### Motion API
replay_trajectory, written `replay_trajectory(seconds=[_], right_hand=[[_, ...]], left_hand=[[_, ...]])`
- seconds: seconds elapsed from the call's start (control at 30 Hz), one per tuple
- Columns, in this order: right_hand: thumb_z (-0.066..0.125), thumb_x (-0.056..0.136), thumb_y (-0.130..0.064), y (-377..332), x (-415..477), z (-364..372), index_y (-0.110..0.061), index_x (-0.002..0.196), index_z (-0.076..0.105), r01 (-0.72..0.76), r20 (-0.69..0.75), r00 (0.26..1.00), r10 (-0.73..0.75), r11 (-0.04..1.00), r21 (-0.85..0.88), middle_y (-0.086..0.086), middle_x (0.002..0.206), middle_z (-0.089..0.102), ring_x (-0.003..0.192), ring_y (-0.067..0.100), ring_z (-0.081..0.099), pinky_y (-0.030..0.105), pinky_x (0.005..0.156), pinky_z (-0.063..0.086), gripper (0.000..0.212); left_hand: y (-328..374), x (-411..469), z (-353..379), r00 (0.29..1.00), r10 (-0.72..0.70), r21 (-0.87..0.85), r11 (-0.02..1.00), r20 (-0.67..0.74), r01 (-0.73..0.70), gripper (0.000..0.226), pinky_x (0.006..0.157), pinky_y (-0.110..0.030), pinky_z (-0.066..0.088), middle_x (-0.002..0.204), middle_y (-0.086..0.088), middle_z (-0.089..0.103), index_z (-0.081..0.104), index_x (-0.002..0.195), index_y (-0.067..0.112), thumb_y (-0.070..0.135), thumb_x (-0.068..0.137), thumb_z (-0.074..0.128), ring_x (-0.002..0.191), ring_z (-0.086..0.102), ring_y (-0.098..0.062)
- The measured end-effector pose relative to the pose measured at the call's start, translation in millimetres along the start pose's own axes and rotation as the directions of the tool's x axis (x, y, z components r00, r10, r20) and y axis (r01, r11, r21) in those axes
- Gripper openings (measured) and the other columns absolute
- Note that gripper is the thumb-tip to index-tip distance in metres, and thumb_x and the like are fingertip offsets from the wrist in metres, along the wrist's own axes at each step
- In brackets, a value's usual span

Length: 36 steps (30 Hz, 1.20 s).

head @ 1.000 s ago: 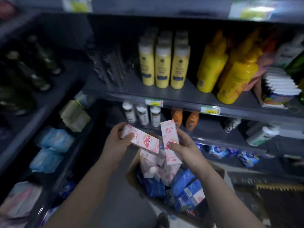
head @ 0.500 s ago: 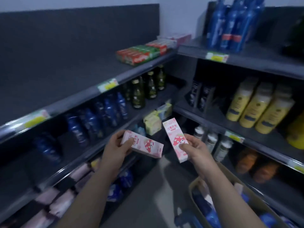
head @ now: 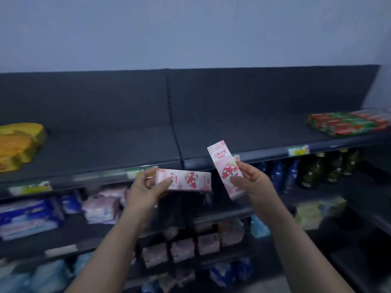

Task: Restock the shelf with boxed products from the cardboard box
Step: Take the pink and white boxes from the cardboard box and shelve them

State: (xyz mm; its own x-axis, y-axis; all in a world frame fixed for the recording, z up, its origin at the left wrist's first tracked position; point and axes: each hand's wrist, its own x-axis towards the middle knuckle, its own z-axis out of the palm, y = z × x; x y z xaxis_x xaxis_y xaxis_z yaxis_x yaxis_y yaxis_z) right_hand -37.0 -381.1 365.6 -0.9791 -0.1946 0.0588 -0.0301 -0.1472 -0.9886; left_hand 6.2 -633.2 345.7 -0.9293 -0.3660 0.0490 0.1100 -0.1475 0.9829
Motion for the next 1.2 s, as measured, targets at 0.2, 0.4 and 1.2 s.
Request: replay_trajectory(seconds=[0.2, 0.4, 1.2], right_hand=[[0.06, 0.085, 0.008, -8, 57, 97, -0.005, 0.123, 0.058, 0.014, 0.194, 0.981, -0.004, 0.999, -0.047, 0.009, 0.103, 0.074, 0.088, 0.024, 0.07, 0.033, 0.074, 0.056, 0.04], [0.062, 0.087, 0.004, -8, 112, 169, -0.005, 0.13, 0.053, 0.038, 0.331, 0.944, -0.003, 0.994, -0.098, 0.005, 0.108, 0.072, 0.089, 0.019, 0.072, 0.024, 0.066, 0.057, 0.045], [0.063, 0.086, 0.0, 0, 275, 362, -0.008, 0.118, 0.061, 0.142, 0.43, 0.902, -0.025, 0.96, -0.242, 0.002, 0.104, 0.074, 0.09, 0.018, 0.072, 0.034, 0.081, 0.058, 0.034]], left_hand=[[37, 19, -90, 0.971, 0.07, 0.049, 0.997, -0.231, -0.06, 0.042, 0.086, -0.041, 0.054, 0.106, -0.016, 0.067, 0.054, 0.118, 0.012, 0.008, 0.081, 0.072, 0.094, 0.067, -0.027], [60, 55, -143, 0.918, 0.133, 0.13, 0.987, -0.374, -0.09, 0.039, 0.077, -0.034, 0.054, 0.108, -0.017, 0.065, 0.051, 0.116, 0.014, 0.006, 0.083, 0.071, 0.091, 0.067, -0.026], [135, 258, -312, 0.943, 0.206, 0.605, 0.796, -0.26, -0.007, 0.043, 0.066, -0.025, 0.052, 0.095, -0.007, 0.07, 0.055, 0.112, 0.013, 0.006, 0.076, 0.077, 0.08, 0.067, -0.016]])
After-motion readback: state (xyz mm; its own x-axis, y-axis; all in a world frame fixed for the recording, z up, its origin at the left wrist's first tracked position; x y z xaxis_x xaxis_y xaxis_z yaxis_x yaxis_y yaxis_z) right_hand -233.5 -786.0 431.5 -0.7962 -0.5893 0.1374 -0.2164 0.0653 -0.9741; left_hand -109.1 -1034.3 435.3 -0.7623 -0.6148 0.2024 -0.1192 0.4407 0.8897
